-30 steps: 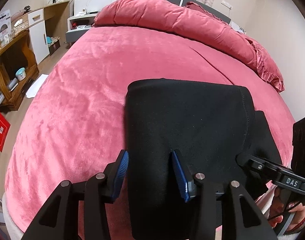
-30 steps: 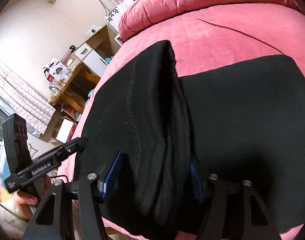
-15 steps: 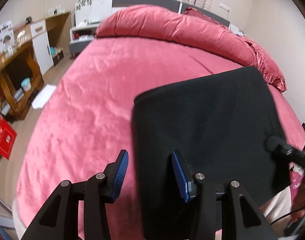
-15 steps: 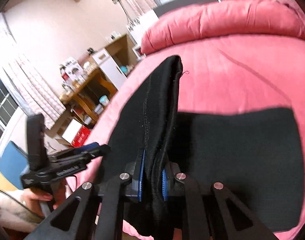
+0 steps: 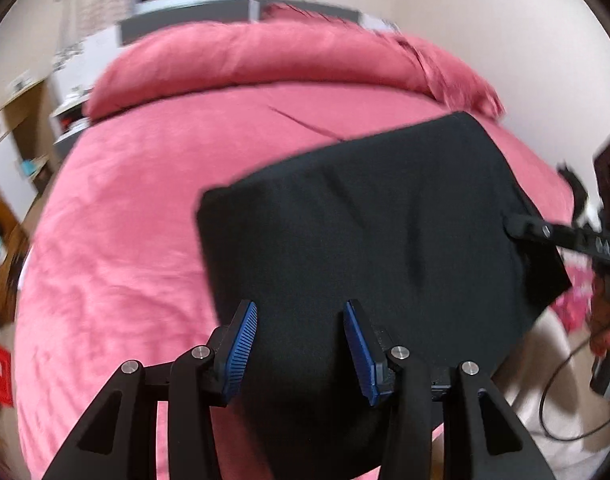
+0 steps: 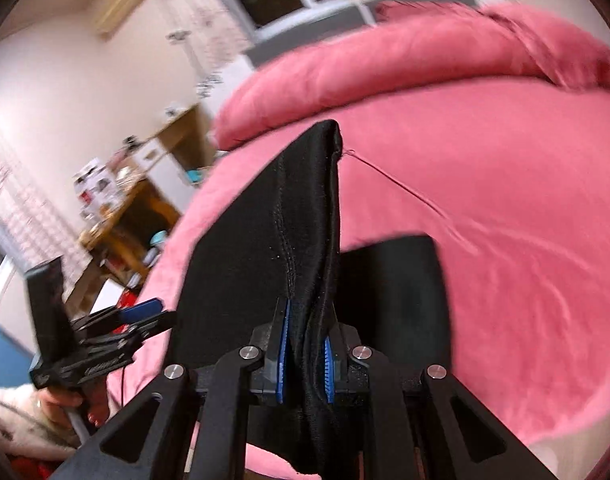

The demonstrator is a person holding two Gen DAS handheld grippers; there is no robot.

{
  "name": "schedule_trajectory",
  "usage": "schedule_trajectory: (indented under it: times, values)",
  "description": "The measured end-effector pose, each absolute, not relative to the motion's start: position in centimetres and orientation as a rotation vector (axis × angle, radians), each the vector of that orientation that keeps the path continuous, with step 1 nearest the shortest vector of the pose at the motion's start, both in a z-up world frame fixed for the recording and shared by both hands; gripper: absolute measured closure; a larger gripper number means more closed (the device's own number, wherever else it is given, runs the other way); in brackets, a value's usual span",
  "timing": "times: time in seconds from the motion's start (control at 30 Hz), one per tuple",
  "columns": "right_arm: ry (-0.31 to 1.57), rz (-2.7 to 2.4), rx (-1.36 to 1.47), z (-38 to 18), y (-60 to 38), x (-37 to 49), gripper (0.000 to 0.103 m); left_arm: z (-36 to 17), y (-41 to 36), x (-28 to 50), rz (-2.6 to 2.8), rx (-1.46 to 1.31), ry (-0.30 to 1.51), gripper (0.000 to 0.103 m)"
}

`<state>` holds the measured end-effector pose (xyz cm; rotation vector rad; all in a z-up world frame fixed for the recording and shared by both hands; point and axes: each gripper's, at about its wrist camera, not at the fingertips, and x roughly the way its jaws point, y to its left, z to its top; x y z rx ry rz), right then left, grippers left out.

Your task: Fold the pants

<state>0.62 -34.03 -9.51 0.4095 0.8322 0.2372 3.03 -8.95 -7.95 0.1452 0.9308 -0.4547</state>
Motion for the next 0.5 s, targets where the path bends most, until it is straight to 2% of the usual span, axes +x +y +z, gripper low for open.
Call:
schedule_trajectory:
  times: [0.1,0.23,0.5]
  values:
    - [0.893,0.192,0.473,-12.7,-35.8,1.3,0.089,-10.3,-11.0,3.6,-0.430,0.203,0.994,0.057]
    - [0.923,0.170,0.544,-15.2,-36.5,1.7,0.089,-11.2,-12.5,2.5,-0.422,0.281,0.923,0.048]
    - [0.913,0.154,0.491,-13.6,-37.3,1.0,0.089,-10.5,-12.6,2.2,-0.459,0.227,0.931,0.046]
